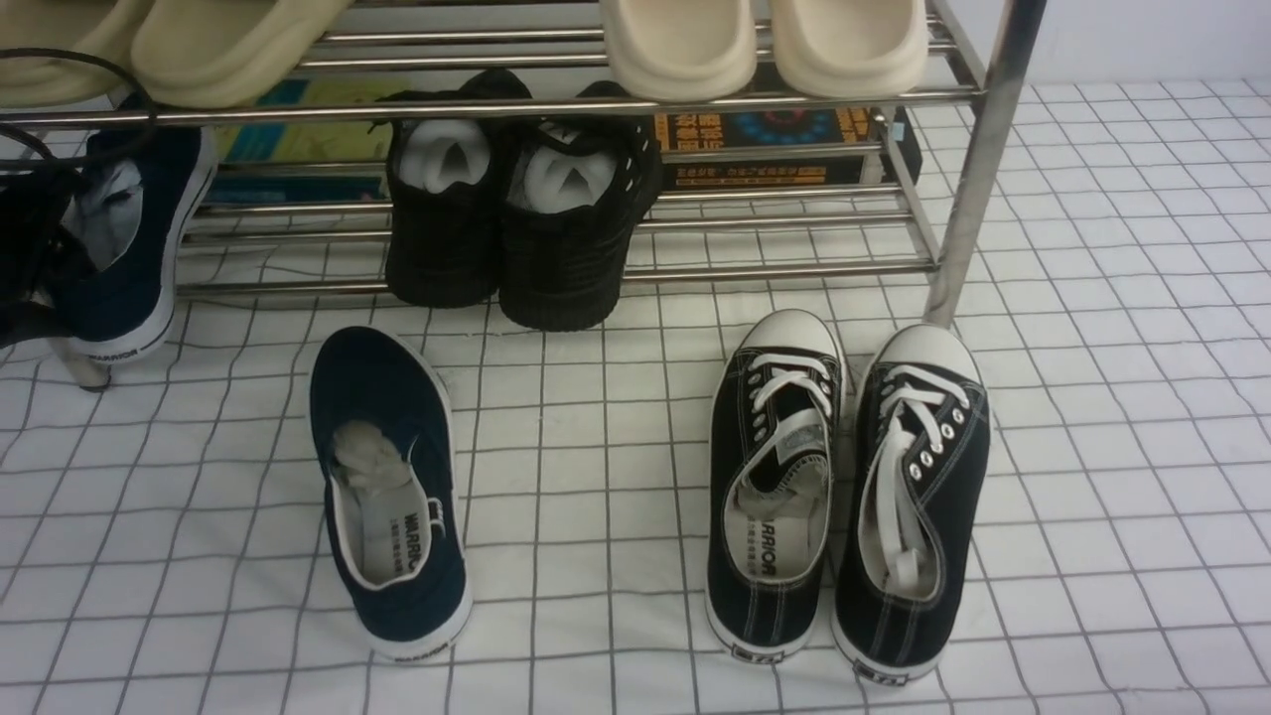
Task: Take the shoes off the shelf with your hand from the white checkered tablecloth.
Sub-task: 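Grasp the leftmost shoe on the bottom shelf of the shoe rack with the left gripper, then set the held shoe down on the floor in front of the rack with the left gripper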
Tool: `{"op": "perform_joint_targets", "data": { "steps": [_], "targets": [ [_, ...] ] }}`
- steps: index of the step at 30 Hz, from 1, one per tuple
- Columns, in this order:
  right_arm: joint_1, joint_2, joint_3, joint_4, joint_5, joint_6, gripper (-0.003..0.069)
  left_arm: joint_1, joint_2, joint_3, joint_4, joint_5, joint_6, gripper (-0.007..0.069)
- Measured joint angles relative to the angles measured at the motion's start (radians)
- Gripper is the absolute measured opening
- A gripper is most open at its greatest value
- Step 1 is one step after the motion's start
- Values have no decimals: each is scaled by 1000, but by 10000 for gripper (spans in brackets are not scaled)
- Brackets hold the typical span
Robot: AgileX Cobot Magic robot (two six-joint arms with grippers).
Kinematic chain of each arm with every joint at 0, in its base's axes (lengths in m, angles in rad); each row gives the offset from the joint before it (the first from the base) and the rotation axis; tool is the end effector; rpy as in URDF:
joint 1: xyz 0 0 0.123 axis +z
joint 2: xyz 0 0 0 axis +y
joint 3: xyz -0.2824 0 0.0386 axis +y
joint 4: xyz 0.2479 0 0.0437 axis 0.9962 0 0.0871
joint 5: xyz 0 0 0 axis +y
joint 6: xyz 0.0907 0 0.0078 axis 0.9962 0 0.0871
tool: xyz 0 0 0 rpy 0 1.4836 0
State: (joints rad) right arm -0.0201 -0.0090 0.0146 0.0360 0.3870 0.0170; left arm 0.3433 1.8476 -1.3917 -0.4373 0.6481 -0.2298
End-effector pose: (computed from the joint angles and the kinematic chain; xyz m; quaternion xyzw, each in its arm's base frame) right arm 0.0522 0.0002 0.1739 0.0244 0.8060 0.0144 0.5912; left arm 0.3899 0.1146 0.2415 -0.3906 0.8638 -0.1578 0.2764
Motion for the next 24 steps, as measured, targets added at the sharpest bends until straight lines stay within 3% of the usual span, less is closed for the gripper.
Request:
{"op": "perform_joint_targets", "data": {
  "steps": [1, 2, 5, 11, 13, 18, 24],
  "targets": [
    [0, 0, 0, 0, 0, 0, 239, 0, 0, 0, -1, 2, 0, 245],
    [0, 0, 0, 0, 0, 0, 239, 0, -1, 0, -5, 24, 10, 164],
    [0, 0, 0, 0, 0, 0, 239, 0, -26, 2, 1, 88, 51, 62],
    [0, 0, 0, 0, 0, 0, 239, -2, -160, 2, 130, 238, 83, 61],
    [0, 0, 0, 0, 0, 0, 239, -1, -242, 2, 229, 348, 83, 61],
    [0, 0, 0, 0, 0, 0, 239, 0, -347, 2, 341, 521, 81, 61],
    [0, 0, 0, 0, 0, 0, 239, 0, -448, 98, 449, 603, 35, 61]
  ]
}}
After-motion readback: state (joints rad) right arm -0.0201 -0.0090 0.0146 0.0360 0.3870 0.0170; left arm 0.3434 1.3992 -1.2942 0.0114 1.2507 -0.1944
